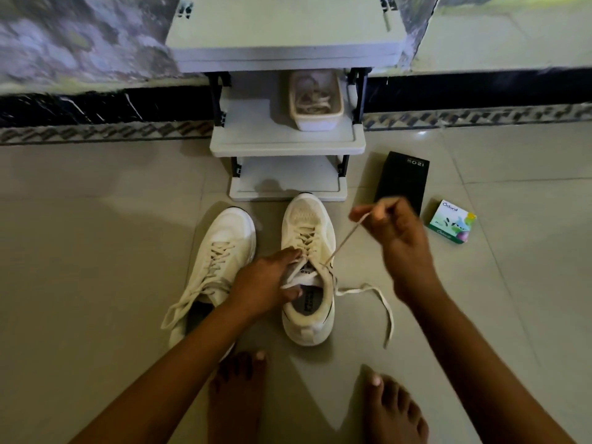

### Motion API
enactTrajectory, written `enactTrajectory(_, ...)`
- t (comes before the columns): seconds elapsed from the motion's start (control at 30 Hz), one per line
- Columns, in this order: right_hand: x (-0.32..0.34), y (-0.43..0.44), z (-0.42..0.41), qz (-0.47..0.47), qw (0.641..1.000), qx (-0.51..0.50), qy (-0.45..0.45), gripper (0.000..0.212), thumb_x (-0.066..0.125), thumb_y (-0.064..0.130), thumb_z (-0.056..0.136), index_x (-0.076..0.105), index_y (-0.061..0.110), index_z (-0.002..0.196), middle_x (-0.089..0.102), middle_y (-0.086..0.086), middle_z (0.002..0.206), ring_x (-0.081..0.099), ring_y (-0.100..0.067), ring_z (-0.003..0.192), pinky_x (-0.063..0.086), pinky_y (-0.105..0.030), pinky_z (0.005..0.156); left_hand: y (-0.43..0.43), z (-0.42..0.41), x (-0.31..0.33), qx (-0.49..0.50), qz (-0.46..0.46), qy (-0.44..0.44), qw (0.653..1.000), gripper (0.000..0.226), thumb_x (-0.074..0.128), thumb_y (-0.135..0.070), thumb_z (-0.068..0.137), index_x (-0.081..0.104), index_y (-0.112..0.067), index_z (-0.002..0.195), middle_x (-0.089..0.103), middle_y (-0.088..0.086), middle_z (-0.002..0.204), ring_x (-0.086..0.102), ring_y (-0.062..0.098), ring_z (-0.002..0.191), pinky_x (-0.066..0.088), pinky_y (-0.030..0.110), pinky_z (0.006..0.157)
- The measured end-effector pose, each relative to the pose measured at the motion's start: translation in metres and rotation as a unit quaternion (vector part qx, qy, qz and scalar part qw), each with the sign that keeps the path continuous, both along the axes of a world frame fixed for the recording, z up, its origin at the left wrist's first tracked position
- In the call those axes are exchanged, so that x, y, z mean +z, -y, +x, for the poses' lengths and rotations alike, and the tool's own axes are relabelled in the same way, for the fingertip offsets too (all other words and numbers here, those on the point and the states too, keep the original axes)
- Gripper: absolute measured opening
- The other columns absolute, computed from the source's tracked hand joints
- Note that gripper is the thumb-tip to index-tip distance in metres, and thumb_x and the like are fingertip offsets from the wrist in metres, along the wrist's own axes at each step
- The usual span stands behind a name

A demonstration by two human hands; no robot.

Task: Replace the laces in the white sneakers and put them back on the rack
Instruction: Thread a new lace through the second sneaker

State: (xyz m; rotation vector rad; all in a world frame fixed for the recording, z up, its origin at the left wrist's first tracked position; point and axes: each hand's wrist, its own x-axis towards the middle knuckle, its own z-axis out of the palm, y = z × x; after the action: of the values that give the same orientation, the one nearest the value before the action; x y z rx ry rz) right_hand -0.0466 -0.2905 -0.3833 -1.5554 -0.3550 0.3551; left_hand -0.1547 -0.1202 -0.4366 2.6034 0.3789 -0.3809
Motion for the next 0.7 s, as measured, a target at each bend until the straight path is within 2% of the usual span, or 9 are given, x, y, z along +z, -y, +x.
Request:
enactTrajectory(0.07,0.013,0.000,0.006,0.056,0.996,0.014,-0.074,0.016,0.035,0.016,0.100,0.046,0.017,0.088,0.065,0.004,0.078,0.066,-0.009,0.078,0.055,-0.023,0.077,-0.001,0.001,0.001,-0.003,0.009,-0.011,1.000,0.075,0.066,-0.043,0.082,0.028,-0.031,0.146,0.044,-0.003,0.144,0.048,0.021,0.125,0.040,0.028,0.097)
enactTrajectory(0.13,0.007,-0.006,0.003,-0.047,0.995,0.033,-0.081,0.015,0.037,0.015,0.100,0.046,0.017,0.089,0.057,0.002,0.074,0.058,-0.008,0.066,0.053,-0.024,0.066,-0.001,0.003,0.004,-0.009,0.012,-0.018,1.000,0.076,0.066,-0.045,0.081,0.028,-0.030,0.146,0.047,-0.002,0.142,0.049,0.021,0.123,0.042,0.030,0.097)
enactTrajectory(0.27,-0.039,-0.013,-0.017,-0.371,0.913,0.088,0.147,0.009,0.049,0.018,0.096,0.053,0.013,0.101,0.058,-0.002,0.090,0.054,-0.013,0.077,0.040,-0.016,0.059,-0.003,0.010,0.007,-0.012,0.028,-0.021,0.999,0.072,0.066,-0.049,0.080,0.036,-0.030,0.142,0.053,0.001,0.136,0.052,0.022,0.121,0.045,0.033,0.097)
enactTrajectory(0.37,-0.053,-0.010,-0.028,-0.459,0.845,0.145,0.232,0.025,0.049,0.029,0.096,0.057,0.013,0.113,0.053,-0.004,0.109,0.053,-0.015,0.093,0.041,-0.016,0.070,-0.002,0.012,0.008,-0.013,0.036,-0.019,0.999,0.072,0.065,-0.050,0.080,0.036,-0.030,0.142,0.053,0.001,0.136,0.052,0.021,0.121,0.045,0.032,0.097)
enactTrajectory(0.43,-0.052,-0.009,-0.025,-0.475,0.831,0.164,0.239,0.027,0.050,0.030,0.095,0.060,0.012,0.113,0.051,-0.005,0.110,0.051,-0.017,0.097,0.039,-0.016,0.070,-0.002,0.011,0.008,-0.011,0.038,-0.019,0.999,0.071,0.064,-0.051,0.081,0.036,-0.030,0.143,0.054,0.001,0.135,0.052,0.021,0.120,0.045,0.032,0.096)
enactTrajectory(0.53,-0.043,-0.007,-0.016,-0.385,0.884,0.178,0.196,0.017,0.053,0.022,0.094,0.063,0.012,0.104,0.051,-0.003,0.114,0.046,-0.016,0.109,0.040,-0.014,0.079,0.000,0.010,0.010,-0.005,0.037,-0.016,0.999,0.067,0.063,-0.049,0.082,0.038,-0.029,0.141,0.057,0.002,0.131,0.054,0.022,0.117,0.046,0.031,0.094)
enactTrajectory(0.6,-0.022,-0.004,-0.011,-0.211,0.958,0.188,0.040,0.013,0.047,0.019,0.096,0.058,0.012,0.095,0.060,0.002,0.114,0.053,-0.014,0.113,0.047,-0.018,0.086,0.002,0.012,0.012,0.003,0.041,-0.015,0.999,0.064,0.064,-0.046,0.083,0.040,-0.030,0.140,0.059,0.003,0.127,0.055,0.023,0.114,0.047,0.031,0.091)
enactTrajectory(0.63,-0.008,-0.002,-0.008,-0.096,0.974,0.199,-0.051,0.017,0.045,0.023,0.097,0.056,0.012,0.090,0.066,0.002,0.106,0.060,-0.014,0.106,0.050,-0.019,0.085,0.003,0.013,0.013,0.003,0.047,-0.016,0.999,0.063,0.064,-0.045,0.083,0.040,-0.030,0.139,0.059,0.003,0.126,0.055,0.023,0.114,0.046,0.031,0.090)
enactTrajectory(0.7,0.021,0.006,0.002,0.086,0.961,0.202,-0.170,0.022,0.047,0.032,0.092,0.057,0.018,0.079,0.070,-0.003,0.084,0.067,-0.018,0.083,0.054,-0.026,0.079,0.004,0.015,0.013,-0.004,0.057,-0.022,0.998,0.063,0.064,-0.044,0.083,0.040,-0.029,0.139,0.058,0.003,0.126,0.054,0.023,0.114,0.045,0.031,0.089)
